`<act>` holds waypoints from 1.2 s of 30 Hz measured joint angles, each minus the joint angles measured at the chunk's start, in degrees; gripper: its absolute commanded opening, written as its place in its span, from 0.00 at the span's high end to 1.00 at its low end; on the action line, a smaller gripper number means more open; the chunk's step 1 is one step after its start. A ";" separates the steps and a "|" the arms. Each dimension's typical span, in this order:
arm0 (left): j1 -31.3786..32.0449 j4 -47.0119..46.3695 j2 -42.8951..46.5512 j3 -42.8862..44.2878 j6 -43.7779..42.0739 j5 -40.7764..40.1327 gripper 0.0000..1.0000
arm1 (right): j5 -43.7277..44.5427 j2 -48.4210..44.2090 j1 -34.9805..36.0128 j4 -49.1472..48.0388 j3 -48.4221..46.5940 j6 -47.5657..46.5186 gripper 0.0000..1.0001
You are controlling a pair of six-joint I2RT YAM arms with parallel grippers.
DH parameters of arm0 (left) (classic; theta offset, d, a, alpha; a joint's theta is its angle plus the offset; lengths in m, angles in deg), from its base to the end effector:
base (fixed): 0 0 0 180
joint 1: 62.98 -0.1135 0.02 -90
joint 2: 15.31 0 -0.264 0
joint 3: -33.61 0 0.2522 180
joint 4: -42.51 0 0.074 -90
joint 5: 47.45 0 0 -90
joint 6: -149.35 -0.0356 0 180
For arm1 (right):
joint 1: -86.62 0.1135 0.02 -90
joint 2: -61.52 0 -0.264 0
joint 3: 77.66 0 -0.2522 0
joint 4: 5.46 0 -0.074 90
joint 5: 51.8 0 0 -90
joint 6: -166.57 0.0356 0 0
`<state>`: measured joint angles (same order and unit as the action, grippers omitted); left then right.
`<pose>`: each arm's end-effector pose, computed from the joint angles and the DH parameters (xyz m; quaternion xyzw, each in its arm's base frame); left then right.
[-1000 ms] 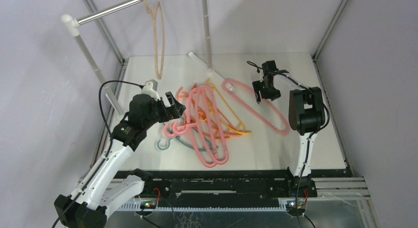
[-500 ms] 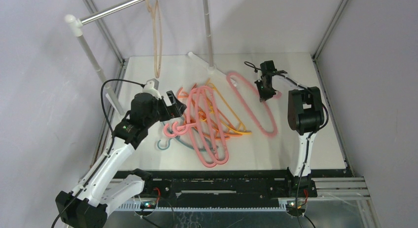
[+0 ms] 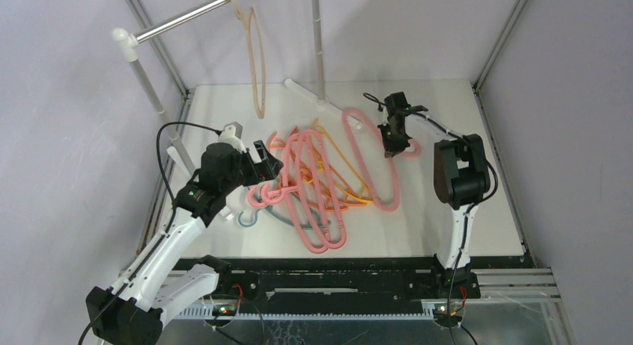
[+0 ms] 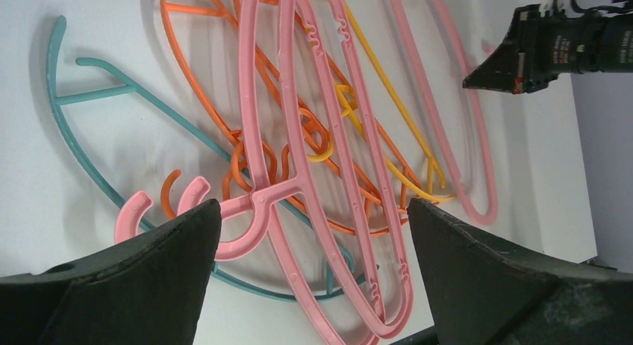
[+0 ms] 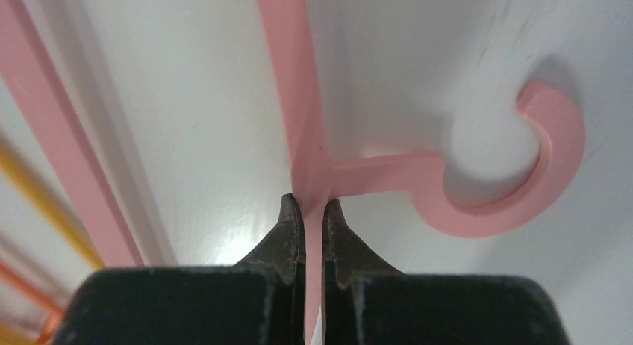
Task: Organize the hangers
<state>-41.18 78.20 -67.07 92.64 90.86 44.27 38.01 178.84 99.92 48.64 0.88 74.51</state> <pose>0.1882 -0.0764 0.3006 -0.0650 0.8565 -0.2411 0.4517 0.4100 0.0970 0.1762 -0.1319 0.9759 0.0187 0.1730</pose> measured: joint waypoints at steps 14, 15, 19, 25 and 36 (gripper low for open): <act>0.44 -3.96 2.86 -5.33 1.11 1.81 0.00 | -4.98 -12.61 11.52 8.15 -1.75 3.96 1.00; 0.57 -5.01 3.08 -5.99 1.53 2.19 0.01 | -5.33 -12.61 11.54 8.28 -2.47 4.31 1.00; 0.96 -11.80 3.37 -10.12 4.39 4.83 0.00 | -6.34 -12.61 12.22 8.22 -5.35 5.97 1.00; 1.18 -21.51 3.41 -14.58 8.74 8.22 0.01 | -6.67 -11.08 15.52 8.76 -10.64 7.17 1.00; 1.29 -31.95 3.02 -15.50 12.74 10.64 0.00 | -9.97 -8.24 21.90 9.40 -16.57 9.94 1.00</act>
<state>-39.89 46.25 -64.06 77.15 103.60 54.91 28.05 170.60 121.82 58.04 -15.69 84.45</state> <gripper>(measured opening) 0.995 0.030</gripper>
